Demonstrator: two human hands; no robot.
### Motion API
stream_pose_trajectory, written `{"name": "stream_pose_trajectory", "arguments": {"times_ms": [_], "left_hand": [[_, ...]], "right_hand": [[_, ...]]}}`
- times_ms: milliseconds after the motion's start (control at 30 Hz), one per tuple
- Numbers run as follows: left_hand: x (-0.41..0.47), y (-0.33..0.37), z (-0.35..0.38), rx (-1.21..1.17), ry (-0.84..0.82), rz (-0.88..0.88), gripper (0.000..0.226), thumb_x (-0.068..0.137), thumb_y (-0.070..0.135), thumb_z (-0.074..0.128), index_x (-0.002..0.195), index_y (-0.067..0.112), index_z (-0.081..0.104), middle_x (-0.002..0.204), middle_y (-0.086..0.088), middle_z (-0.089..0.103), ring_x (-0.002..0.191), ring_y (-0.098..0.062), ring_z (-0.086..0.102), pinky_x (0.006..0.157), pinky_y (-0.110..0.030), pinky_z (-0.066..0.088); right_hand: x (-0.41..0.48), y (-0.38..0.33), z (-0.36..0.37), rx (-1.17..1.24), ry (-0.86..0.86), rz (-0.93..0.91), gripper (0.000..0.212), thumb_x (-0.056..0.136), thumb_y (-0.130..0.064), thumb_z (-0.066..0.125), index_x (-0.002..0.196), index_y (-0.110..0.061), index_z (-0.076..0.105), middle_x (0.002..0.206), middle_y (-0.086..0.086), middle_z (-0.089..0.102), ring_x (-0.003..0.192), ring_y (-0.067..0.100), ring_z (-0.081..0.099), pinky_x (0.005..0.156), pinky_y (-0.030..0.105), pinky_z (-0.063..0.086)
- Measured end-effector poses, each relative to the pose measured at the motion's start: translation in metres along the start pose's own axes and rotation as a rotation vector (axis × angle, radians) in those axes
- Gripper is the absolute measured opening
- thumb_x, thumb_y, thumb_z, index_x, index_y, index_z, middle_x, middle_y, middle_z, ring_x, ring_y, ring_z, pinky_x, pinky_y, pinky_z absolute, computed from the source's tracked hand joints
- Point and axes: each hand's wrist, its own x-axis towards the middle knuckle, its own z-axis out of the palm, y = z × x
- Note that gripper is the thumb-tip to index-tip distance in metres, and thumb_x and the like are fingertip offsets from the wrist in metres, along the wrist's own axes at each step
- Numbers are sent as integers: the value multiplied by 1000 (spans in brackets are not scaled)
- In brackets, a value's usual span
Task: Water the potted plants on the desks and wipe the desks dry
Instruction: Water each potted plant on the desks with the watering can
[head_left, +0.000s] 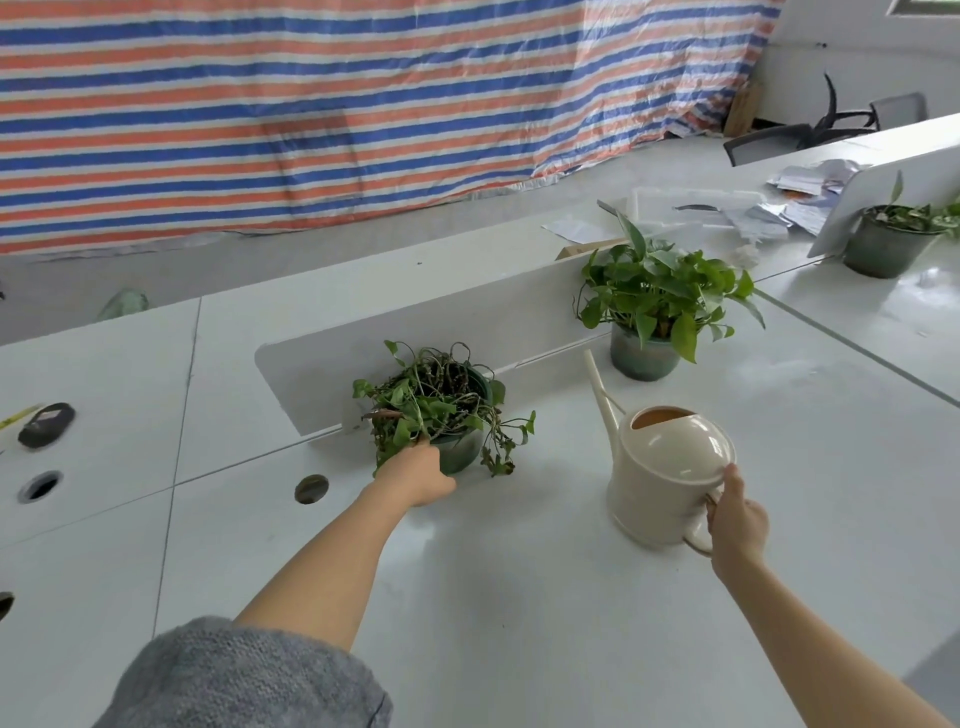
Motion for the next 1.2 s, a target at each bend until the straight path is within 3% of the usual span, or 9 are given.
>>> {"name": "stream_pose_trajectory", "arguments": {"times_ms": [367, 467, 567, 667, 733, 800, 900, 1067, 1200], "left_hand": [[4, -2, 2, -32, -28, 21, 38, 81, 29, 50, 108, 3, 55, 136, -17, 44, 98, -29, 57, 72, -34, 46], [2, 1, 11, -90, -20, 12, 40, 83, 28, 48, 113, 2, 54, 155, -14, 20, 114, -28, 52, 81, -33, 47], [-9, 1, 24, -250, 74, 5, 53, 89, 26, 47, 138, 6, 40, 159, -5, 8, 138, -25, 33, 100, -36, 41], [-22, -4, 35, -396, 77, 30, 53, 93, 21, 45, 143, 12, 34, 155, -3, 24, 132, -22, 39, 103, -35, 38], [-24, -13, 38, -510, 69, -2, 42, 94, 20, 46, 135, 13, 46, 140, -6, 47, 120, -22, 50, 94, -31, 41], [-25, -24, 33, -671, 167, -48, 21, 92, 16, 48, 102, 14, 66, 109, -9, 65, 106, -27, 57, 83, -30, 42], [-23, -45, 14, -1047, 421, -236, 30, 89, 8, 48, 63, 18, 59, 69, -6, 65, 85, -34, 64, 79, -37, 48], [-5, -78, -6, -1217, 593, -450, 18, 75, 25, 47, 60, 22, 57, 69, 1, 63, 90, -35, 63, 95, -51, 45], [26, -85, -22, -1170, 555, -440, 24, 87, 15, 46, 99, 9, 66, 104, -13, 67, 96, -33, 58, 80, -32, 43]], "right_hand": [[-9, 14, -5, -88, -49, -119, 53, 90, -45, 43, 51, -9, 34, 54, 10, 38, 54, 22, 36, 52, 31, 26], [-20, 11, -10, -135, 37, -284, 35, 90, -34, 50, 69, -5, 48, 68, 9, 49, 75, 29, 48, 65, 32, 32], [-35, -3, -1, -227, 142, -480, 20, 89, -16, 53, 94, 3, 58, 101, 18, 55, 108, 33, 45, 82, 29, 32], [-52, -15, 26, -326, -22, -571, 27, 84, -20, 46, 97, -1, 59, 104, 12, 51, 103, 27, 44, 87, 34, 38], [-69, -19, 51, -353, -186, -579, 11, 86, -11, 51, 86, -5, 60, 91, 8, 56, 85, 22, 49, 78, 35, 43], [-86, -18, 81, -415, -352, -538, 13, 88, -9, 51, 81, -4, 60, 80, 10, 59, 73, 20, 50, 64, 29, 40], [-108, -12, 131, -486, -572, -423, 23, 89, -11, 46, 74, 1, 59, 70, 12, 53, 66, 20, 46, 61, 29, 35], [-124, -15, 198, -391, -711, -97, 25, 94, -13, 40, 73, -7, 52, 67, 11, 57, 54, 21, 54, 52, 28, 47], [-120, -17, 224, -285, -617, 117, 25, 97, -23, 39, 76, -11, 45, 79, 13, 59, 56, 24, 58, 50, 29, 51]]}}
